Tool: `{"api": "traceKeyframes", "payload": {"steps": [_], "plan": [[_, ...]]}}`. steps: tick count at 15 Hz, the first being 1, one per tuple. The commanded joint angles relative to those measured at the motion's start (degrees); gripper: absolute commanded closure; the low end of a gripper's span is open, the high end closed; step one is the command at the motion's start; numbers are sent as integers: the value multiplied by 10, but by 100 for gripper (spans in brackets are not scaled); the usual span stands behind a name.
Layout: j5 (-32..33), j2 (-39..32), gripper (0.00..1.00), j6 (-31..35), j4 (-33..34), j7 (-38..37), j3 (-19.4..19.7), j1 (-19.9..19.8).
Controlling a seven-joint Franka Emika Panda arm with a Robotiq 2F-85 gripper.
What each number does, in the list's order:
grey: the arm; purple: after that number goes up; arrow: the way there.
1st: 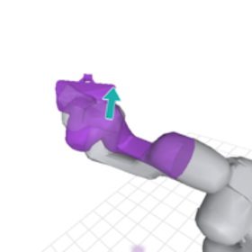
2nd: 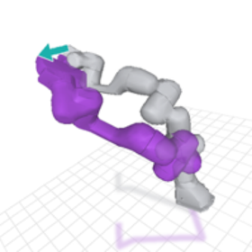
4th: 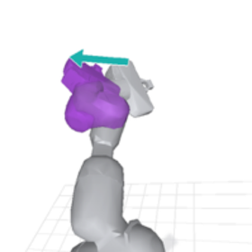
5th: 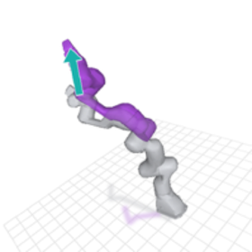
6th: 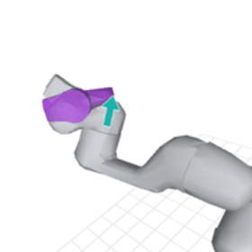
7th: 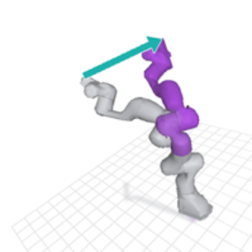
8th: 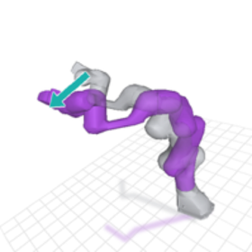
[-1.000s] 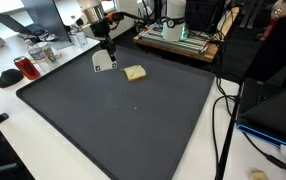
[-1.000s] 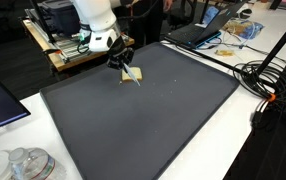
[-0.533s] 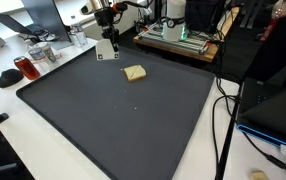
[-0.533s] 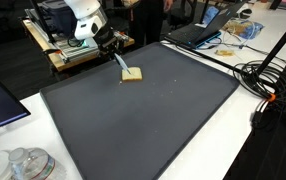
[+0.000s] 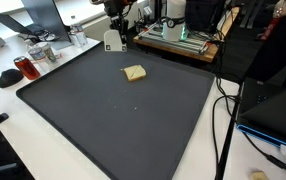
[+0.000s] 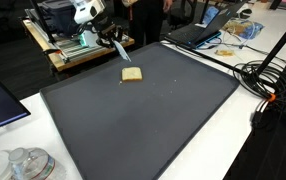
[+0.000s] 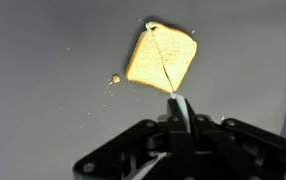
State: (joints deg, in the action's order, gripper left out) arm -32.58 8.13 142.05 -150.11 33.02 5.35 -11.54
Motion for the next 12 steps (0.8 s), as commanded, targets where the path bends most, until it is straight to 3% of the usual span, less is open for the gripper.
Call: {"api": "traceKeyframes", "payload": {"steps": [1,7,8,11,12], "plan": [[34,57,99,36,-53,-68,8,31],[192,94,99,117,-104,-273,-28,38],[231,71,99,117,-72,-313,-38,33],[322,88,99,114,-70,-413,-70,24],[340,116,99,114,-99,-437,-79,27]]}}
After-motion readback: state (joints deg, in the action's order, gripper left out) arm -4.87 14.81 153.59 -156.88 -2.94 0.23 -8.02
